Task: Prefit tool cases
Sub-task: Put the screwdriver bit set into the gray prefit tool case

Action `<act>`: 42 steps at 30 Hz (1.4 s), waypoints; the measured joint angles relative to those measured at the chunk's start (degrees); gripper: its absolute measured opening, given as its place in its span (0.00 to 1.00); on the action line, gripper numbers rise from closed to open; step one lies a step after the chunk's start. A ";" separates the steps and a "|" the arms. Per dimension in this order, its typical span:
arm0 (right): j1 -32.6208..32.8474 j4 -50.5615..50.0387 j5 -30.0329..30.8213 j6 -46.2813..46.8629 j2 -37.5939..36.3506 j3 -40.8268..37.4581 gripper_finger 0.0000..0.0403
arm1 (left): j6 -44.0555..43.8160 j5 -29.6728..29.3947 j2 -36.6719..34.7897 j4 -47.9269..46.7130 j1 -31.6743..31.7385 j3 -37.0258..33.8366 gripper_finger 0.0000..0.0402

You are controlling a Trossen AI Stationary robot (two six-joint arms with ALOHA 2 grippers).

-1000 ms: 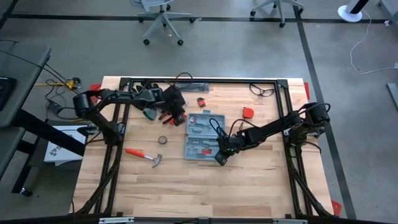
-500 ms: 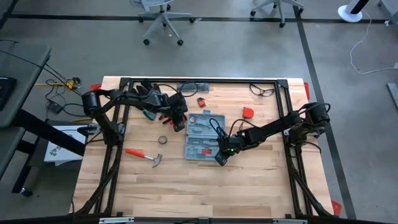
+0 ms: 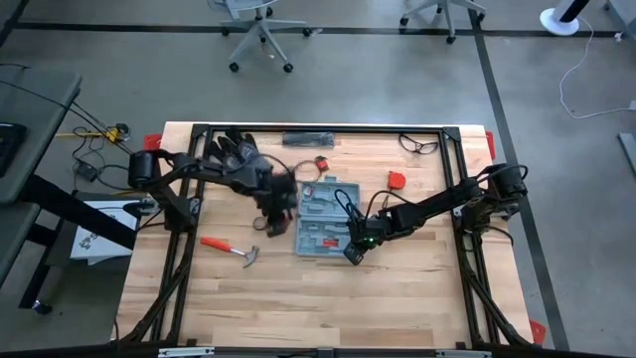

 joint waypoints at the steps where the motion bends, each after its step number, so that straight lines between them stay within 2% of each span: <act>1: 0.00 0.00 0.01 -0.04 0.00 0.00 0.00 | 0.28 1.22 -0.16 -1.19 -1.41 0.00 0.00; 5: 0.00 -0.04 0.00 -0.43 0.00 0.00 0.00 | 3.95 3.39 -0.38 -6.48 -7.19 -0.02 0.00; 9: 0.00 -0.07 0.00 -0.50 0.00 0.00 0.00 | 5.72 1.05 -0.87 -8.76 -10.97 0.00 0.00; 12: 0.00 -0.07 0.02 -0.48 0.00 0.00 0.00 | 2.93 -0.83 -2.45 -8.66 -12.35 -0.04 0.00; 15: 0.00 -0.07 0.00 -0.44 0.00 0.00 0.00 | -2.21 -2.37 -5.32 -7.78 -13.10 -0.07 0.00; 17: 0.00 -0.05 0.02 -0.11 0.00 0.00 0.00 | -6.39 -5.49 -7.40 -7.88 -13.85 -0.05 0.00; 22: 0.00 -0.04 0.02 -0.04 0.01 0.00 0.00 | -25.05 -21.29 -12.62 -9.07 -16.76 -0.14 0.00; 24: 0.00 -0.02 0.02 -0.04 0.00 0.00 0.00 | -31.48 -24.19 -14.45 -8.78 -17.91 -0.68 0.02; 29: 0.00 -0.02 2.22 -0.01 0.00 0.00 0.00 | -44.64 -22.47 -15.79 -7.86 -20.02 -1.66 0.14; 32: 0.00 -0.02 4.01 0.27 0.00 0.00 0.00 | -47.44 -20.27 -14.92 -5.13 -21.34 -1.66 0.25; 37: 0.00 -0.02 5.11 0.68 0.00 0.00 0.00 | -51.13 -20.37 -12.09 -4.45 -22.64 -1.66 0.45; 42: 0.00 -0.02 5.31 0.91 0.00 0.00 0.00 | -53.25 -19.44 -7.15 -5.46 -22.59 -1.66 0.58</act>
